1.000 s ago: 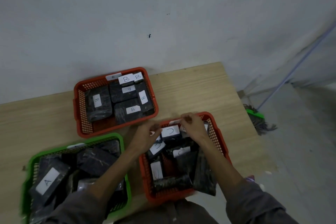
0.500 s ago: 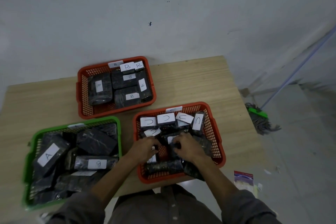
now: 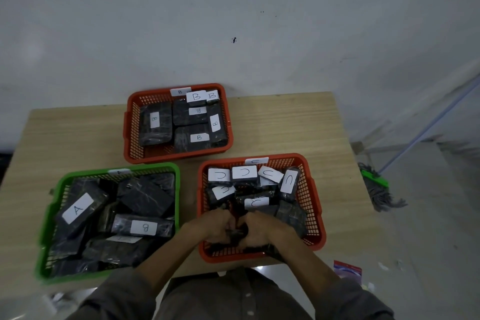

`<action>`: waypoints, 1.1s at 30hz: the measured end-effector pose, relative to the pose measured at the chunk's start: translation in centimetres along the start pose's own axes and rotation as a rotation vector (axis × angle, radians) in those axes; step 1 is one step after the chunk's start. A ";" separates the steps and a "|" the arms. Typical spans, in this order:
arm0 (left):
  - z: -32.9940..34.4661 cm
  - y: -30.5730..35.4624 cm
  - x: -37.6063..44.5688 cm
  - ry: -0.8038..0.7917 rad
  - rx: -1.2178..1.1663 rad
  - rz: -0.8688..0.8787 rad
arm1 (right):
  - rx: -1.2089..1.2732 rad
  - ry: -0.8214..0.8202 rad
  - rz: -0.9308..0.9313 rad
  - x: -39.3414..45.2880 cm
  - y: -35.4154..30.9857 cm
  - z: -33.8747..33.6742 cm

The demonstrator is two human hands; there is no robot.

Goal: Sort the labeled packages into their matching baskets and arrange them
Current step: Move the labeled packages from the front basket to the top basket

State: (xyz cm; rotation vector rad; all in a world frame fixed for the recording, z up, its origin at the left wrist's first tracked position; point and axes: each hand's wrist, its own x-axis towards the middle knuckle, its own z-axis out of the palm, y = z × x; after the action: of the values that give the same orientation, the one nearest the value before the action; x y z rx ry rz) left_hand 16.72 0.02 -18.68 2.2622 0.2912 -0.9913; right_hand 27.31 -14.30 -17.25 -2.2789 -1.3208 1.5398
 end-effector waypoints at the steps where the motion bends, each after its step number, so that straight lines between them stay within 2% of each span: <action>1: -0.4 -0.1 -0.1 -0.003 -0.022 -0.014 | 0.002 -0.013 0.004 -0.1 0.2 0.0; 4: -1.8 -0.5 -0.4 0.004 -0.048 -0.008 | 0.067 0.014 -0.017 -0.2 0.7 0.1; 9: -3.3 -1.4 -1.0 0.132 -0.102 0.083 | 0.275 0.128 -0.041 -0.5 0.4 -1.0; 14: -4.0 -1.8 -1.2 0.249 -0.307 0.156 | 0.513 0.213 -0.030 -0.5 -0.2 -2.8; 18: -5.3 -2.2 -1.5 0.302 -0.412 0.144 | 0.635 0.337 -0.077 -0.5 0.3 -3.8; 24: -7.0 -3.0 -2.1 0.401 -0.462 0.169 | 0.891 0.417 -0.060 -0.4 1.0 -5.3; 28: -7.4 -3.6 -2.1 0.528 -0.608 0.113 | 1.136 0.538 -0.019 0.4 0.8 -5.6; 33: -7.8 -4.0 -2.1 0.560 -0.834 0.096 | 1.289 0.554 -0.024 1.5 -0.6 -6.1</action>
State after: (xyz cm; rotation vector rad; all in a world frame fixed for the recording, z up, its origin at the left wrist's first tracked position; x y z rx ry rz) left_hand 18.05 8.13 -15.06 1.6871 0.6788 -0.0928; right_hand 31.93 -10.64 -15.08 -1.5507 -0.0657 1.0482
